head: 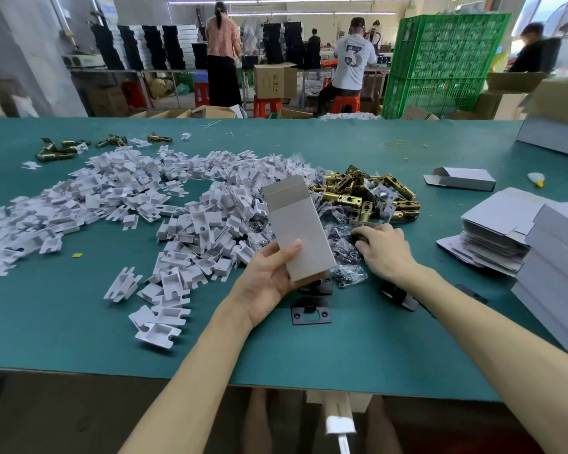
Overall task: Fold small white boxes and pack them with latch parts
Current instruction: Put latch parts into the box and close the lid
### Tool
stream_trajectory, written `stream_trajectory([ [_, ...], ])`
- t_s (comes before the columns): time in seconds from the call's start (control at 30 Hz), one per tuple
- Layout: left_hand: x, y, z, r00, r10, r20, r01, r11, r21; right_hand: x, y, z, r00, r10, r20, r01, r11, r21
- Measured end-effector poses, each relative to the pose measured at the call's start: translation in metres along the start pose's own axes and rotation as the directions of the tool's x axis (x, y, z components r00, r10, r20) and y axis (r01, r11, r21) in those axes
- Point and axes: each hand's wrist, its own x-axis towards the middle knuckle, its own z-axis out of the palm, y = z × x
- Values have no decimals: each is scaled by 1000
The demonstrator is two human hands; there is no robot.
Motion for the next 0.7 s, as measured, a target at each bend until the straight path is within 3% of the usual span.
stream_trajectory([
  [0.17,-1,0,0,1000,-3,-5,3,999,32,-1,-1,-3,998,58,-29,-55,992,110],
  [0.33,-1,-1,0,1000,-2,-2,2,1000,31,-9,5,-13,993,87,-74,-51,914,402],
  [0.57,-2,-1,-1,1000,4,-14,-3,997,78,-10,7,-23,990,44,-130,19,896,444],
  [0.7,-2,-1,0,1000,6,-20,-4,996,94,-14,4,-28,988,96,-124,-1,794,609],
])
